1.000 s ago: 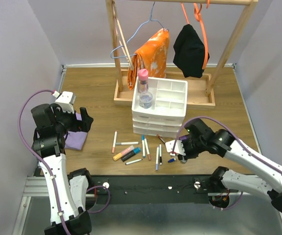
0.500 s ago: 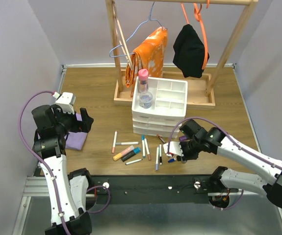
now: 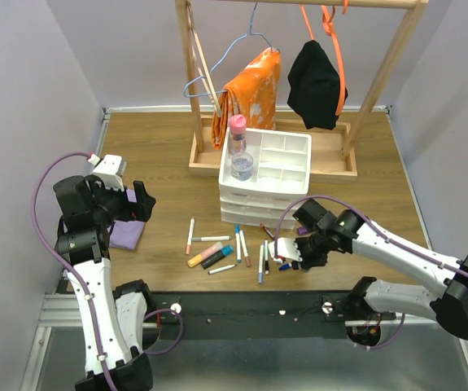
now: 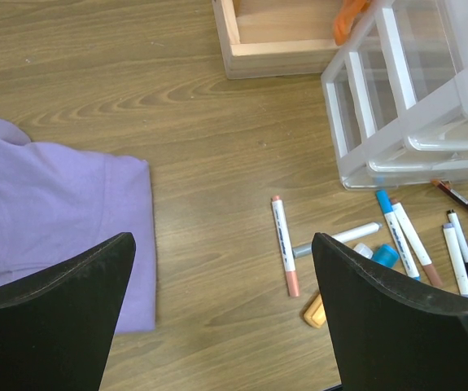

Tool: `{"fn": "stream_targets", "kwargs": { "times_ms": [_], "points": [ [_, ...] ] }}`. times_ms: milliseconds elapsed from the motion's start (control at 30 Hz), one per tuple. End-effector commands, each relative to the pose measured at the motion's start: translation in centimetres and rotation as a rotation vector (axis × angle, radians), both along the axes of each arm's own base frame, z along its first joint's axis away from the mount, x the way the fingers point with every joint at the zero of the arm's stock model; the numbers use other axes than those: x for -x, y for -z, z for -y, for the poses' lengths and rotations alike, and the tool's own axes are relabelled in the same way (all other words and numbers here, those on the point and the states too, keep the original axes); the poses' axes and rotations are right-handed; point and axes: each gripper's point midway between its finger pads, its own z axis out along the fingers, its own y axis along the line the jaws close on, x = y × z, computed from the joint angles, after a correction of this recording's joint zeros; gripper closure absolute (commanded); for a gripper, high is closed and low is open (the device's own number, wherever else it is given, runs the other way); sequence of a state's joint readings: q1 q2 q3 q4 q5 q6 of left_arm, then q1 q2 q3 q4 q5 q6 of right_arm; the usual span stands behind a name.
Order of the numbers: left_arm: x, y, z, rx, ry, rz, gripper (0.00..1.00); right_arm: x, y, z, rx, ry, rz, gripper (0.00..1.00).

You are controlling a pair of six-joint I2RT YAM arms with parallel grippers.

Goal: Sort the stationery into containers
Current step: Close the stationery at the center of the board.

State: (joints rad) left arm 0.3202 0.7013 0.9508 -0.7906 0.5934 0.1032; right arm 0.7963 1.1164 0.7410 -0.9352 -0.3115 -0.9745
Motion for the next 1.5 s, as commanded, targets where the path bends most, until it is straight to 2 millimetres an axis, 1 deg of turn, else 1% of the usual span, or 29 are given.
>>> {"fn": "stream_targets", "kwargs": {
  "times_ms": [0, 133, 267, 467, 500, 633, 700, 767, 1000, 1100, 1233, 1333, 1467],
  "points": [
    [-0.1, 0.3, -0.4, -0.016, -0.015, 0.002, 0.01, 0.2, 0.1, -0.9, -0.038, -0.048, -0.022, 0.99],
    [-0.2, 0.5, -0.4, -0.016, -0.018, -0.005, 0.01, 0.2, -0.1, -1.7, -0.075, -0.074, -0.025, 0.99],
    [-0.3, 0.6, -0.5, -0.017, -0.023, -0.010, 0.01, 0.3, 0.1, -2.3, -0.090, -0.094, -0.049, 0.99],
    [-0.2, 1.0, -0.6, -0.019, -0.026, -0.027, 0.01, 0.3, -0.5, -4.4, -0.205, -0.120, -0.040, 0.99],
    [-0.2, 0.9, -0.7, -0.021, -0.026, -0.026, 0.01, 0.0, -0.5, -4.8, -0.223, -0.121, -0.030, 0.99],
    [-0.2, 1.1, -0.8, -0.027, -0.026, -0.038, 0.01, -0.4, -0.3, -5.5, -0.230, -0.092, -0.047, 0.99],
    [-0.3, 1.2, -0.8, -0.030, -0.023, -0.041, 0.01, -0.6, -0.7, -6.0, -0.256, -0.082, -0.043, 0.99],
    [-0.4, 1.3, -0.9, -0.030, -0.023, -0.044, 0.01, -0.1, -0.6, -6.1, -0.273, -0.078, -0.066, 0.99],
    [-0.8, 1.5, -1.0, -0.025, -0.024, -0.051, 0.01, -0.7, -0.6, -7.6, -0.346, 0.007, -0.073, 0.99],
    [-1.0, 1.6, -1.0, -0.023, -0.022, -0.053, 0.01, -0.7, -0.2, -7.7, -0.344, 0.035, -0.090, 0.99],
    [-1.4, 1.6, -1.1, -0.020, -0.022, -0.052, 0.01, -0.1, 0.7, -7.1, -0.335, 0.058, -0.105, 0.99],
    [-1.5, 1.7, -1.1, -0.020, -0.022, -0.051, 0.01, -0.4, 1.0, -7.0, -0.353, 0.077, -0.076, 0.99],
    [-1.6, 2.0, -1.2, -0.018, -0.022, -0.057, 0.01, 0.1, 2.9, -5.8, -0.306, 0.093, -0.080, 0.99]
  ]
}}
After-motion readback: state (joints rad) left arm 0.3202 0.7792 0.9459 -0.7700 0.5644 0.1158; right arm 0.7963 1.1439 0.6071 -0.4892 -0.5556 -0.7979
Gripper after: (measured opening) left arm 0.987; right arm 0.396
